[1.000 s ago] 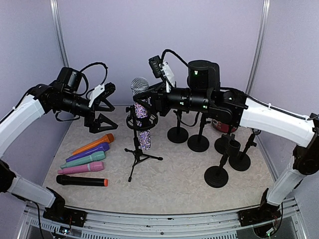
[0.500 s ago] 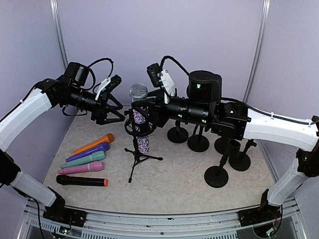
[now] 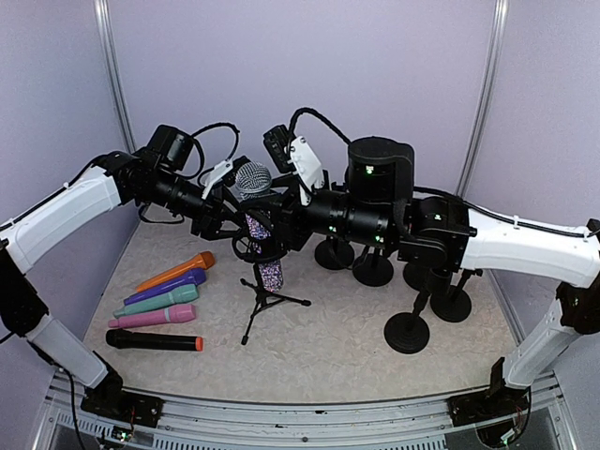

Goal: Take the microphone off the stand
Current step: Hold the microphone stand with the microphone at the center of the board.

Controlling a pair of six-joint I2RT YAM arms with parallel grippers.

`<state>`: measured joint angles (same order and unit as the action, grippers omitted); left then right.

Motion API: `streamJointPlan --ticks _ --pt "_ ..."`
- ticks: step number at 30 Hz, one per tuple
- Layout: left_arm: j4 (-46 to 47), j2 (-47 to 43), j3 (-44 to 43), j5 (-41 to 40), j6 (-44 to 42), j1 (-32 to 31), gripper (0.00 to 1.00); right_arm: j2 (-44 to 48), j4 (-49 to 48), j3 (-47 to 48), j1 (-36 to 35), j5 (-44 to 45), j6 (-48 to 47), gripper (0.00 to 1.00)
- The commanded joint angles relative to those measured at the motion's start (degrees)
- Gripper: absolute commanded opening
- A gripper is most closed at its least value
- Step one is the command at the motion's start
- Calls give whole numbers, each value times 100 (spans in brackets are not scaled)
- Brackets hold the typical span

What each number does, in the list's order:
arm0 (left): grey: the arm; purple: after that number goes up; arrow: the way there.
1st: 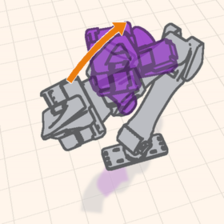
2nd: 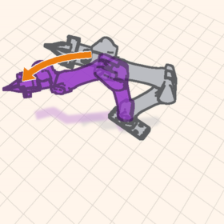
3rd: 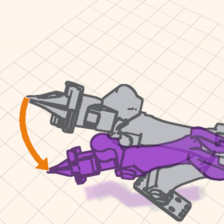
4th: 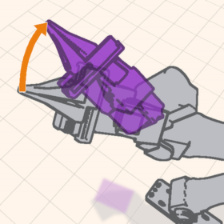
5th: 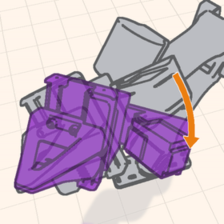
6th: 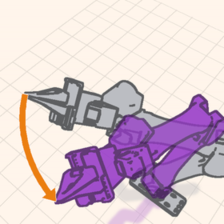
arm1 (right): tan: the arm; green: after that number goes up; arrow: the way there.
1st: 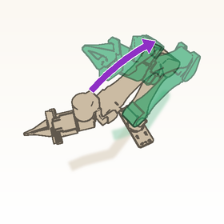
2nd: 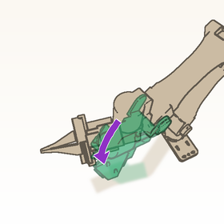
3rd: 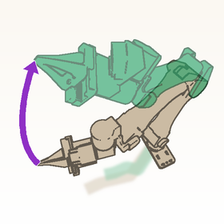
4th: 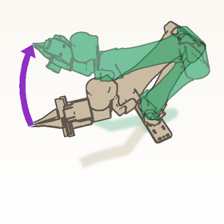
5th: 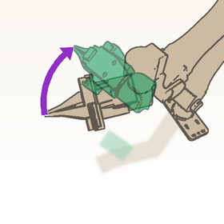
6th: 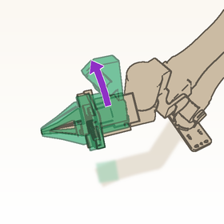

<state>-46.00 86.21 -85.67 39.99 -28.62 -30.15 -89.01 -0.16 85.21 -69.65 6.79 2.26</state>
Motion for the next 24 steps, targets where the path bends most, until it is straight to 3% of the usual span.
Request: streamJointPlan --ticks 1,7,18,24 --pt "311 169 -6 -113 -65 -236 51 340 -427 272 -144 193 -176 0" --pt "547 383 -3 -300 -71 -432 43 403 -430 337 -154 291 -216 0" --pt "976 618 13 -916 -397 -521 11 514 -335 534 -181 378 -364 0" --pt "1151 707 140 -1305 -706 -614 2 750 -207 640 -206 509 -447 0"
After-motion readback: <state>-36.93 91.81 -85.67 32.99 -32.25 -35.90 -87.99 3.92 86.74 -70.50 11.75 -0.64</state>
